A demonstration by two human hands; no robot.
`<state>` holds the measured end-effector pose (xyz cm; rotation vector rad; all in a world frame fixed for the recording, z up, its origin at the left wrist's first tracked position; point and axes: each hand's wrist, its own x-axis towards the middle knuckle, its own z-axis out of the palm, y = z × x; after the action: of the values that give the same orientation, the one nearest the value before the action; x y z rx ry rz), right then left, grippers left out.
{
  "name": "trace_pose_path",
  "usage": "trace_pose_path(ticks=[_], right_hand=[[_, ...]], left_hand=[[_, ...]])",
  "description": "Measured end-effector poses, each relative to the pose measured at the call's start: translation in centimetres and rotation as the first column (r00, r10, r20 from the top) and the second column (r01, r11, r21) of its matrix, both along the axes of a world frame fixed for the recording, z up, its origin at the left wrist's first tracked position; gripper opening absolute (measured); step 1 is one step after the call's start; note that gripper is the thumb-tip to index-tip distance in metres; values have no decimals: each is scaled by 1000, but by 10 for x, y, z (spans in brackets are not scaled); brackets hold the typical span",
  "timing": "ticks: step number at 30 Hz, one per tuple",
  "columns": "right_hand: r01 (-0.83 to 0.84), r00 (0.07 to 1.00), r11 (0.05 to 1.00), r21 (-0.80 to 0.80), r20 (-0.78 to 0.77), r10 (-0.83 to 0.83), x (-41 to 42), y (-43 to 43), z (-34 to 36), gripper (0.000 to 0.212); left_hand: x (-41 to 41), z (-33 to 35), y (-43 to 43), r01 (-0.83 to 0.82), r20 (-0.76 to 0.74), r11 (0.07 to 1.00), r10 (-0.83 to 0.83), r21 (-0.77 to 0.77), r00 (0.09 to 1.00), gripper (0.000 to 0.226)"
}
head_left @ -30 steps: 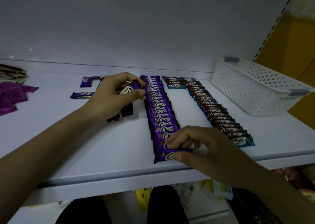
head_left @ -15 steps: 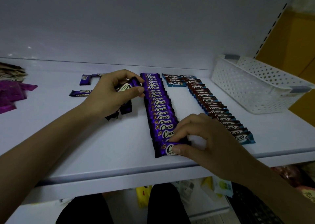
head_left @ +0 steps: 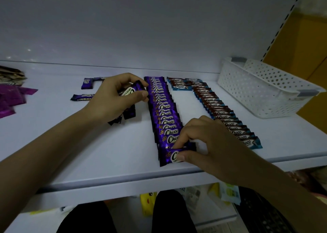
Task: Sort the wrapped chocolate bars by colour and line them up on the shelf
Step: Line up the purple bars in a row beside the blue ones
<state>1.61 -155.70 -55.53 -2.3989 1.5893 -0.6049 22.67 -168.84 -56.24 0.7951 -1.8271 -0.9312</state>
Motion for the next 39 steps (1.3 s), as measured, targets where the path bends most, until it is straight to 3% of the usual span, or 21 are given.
trace_pose_path(ticks=[8,13,24,29,34,37,39], right_hand=[[16,1000,998,-65,10,-16,4,-2,0,12],[56,998,993,-105,16,-55,3,0,-2,23],[61,998,993,-98,28,-59,1,-1,-3,23],[62,992,994,-87,112,-52,-3,-7,-2,20],[50,975,996,-76,219,-33,3,-34,10,9],[-9,963,1000,-7,270,11,21,-71,24,12],[-14,978,1000,16,210,10,39,-103,34,21]], left_hand=[[0,2,2,5,-1,1000,-5,-9,1000,13],[-1,3,3,5,-13,1000,-5,19,1000,13],[-1,0,-1,-39,-20,999,39,0,999,11],[4,-3,-13,-170,-118,985,171,22,978,7],[19,-5,-31,-356,-313,905,417,234,853,5],[39,-5,-42,-470,-336,811,576,347,745,8],[47,-7,-44,-521,-330,762,640,384,694,14]])
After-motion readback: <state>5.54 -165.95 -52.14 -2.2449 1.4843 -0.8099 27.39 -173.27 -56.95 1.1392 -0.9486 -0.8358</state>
